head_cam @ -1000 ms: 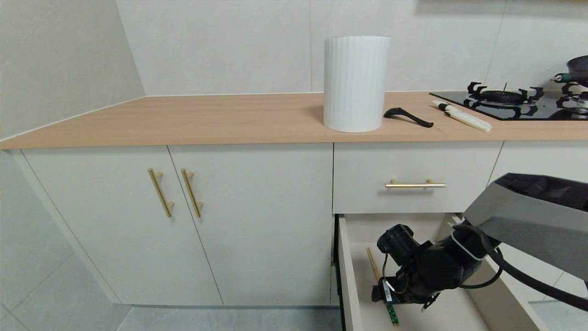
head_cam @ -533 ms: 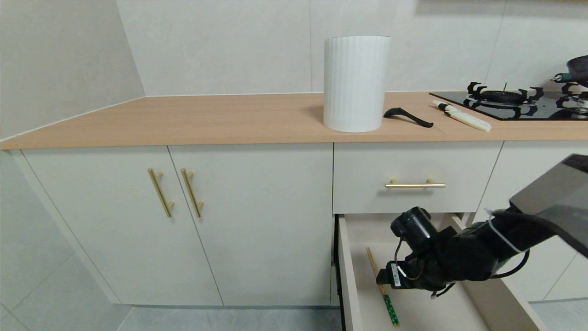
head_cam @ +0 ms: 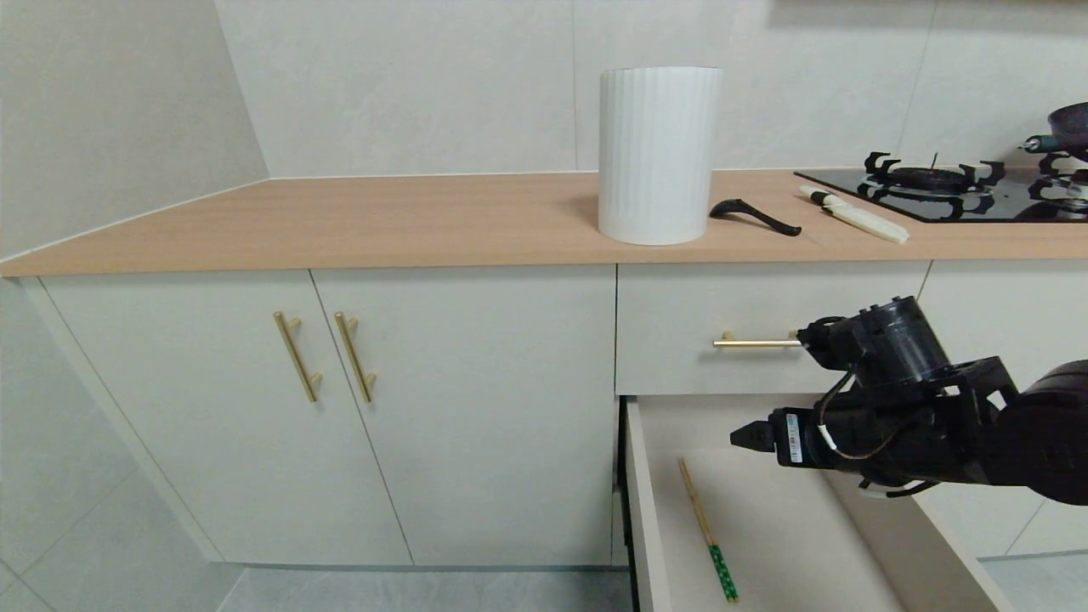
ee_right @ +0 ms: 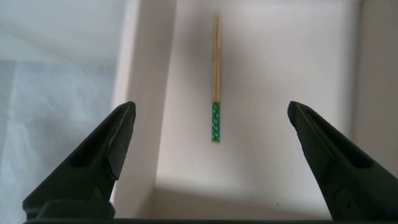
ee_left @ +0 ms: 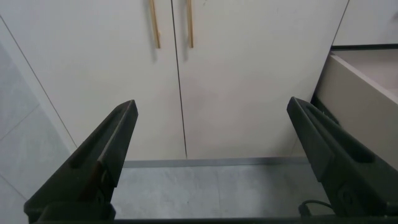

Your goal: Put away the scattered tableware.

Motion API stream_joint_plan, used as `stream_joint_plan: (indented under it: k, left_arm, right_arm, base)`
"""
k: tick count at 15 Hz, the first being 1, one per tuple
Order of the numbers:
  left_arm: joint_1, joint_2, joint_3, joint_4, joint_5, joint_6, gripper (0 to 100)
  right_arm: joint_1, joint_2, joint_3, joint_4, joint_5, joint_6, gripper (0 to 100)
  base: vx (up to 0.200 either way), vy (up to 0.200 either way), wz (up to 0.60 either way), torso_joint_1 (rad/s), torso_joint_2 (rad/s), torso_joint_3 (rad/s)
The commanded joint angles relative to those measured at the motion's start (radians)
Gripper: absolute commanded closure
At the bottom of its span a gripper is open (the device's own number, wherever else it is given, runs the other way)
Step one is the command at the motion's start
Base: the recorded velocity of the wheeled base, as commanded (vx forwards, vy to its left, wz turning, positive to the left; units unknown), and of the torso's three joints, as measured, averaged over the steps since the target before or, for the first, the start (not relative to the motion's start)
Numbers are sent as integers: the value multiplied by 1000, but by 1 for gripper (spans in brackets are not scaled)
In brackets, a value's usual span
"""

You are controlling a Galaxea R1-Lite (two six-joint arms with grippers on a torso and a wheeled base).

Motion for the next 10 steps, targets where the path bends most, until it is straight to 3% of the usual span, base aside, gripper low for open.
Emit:
stream_joint_plan:
  k: [1,4,8,10]
  left_arm:
    - [0,0,0,0,0,0,0]
    - [0,0,0,0,0,0,0]
    - [0,0,0,0,0,0,0]
    - [0,0,0,0,0,0,0]
  right_arm:
    - [-1,-75,10,-2,-1,-3,0]
    - [0,-77,13,-4,-1,-5,0]
    - [-1,-77,16,-2,-3,-5,0]
    - [-3,-77,16,-4,-3,-22,0]
  base:
    - [0,0,0,0,0,0]
    - [0,0,0,6,-17,-9]
    - [0,0,0,63,-234,-242]
    - [0,0,0,193,-525,-303]
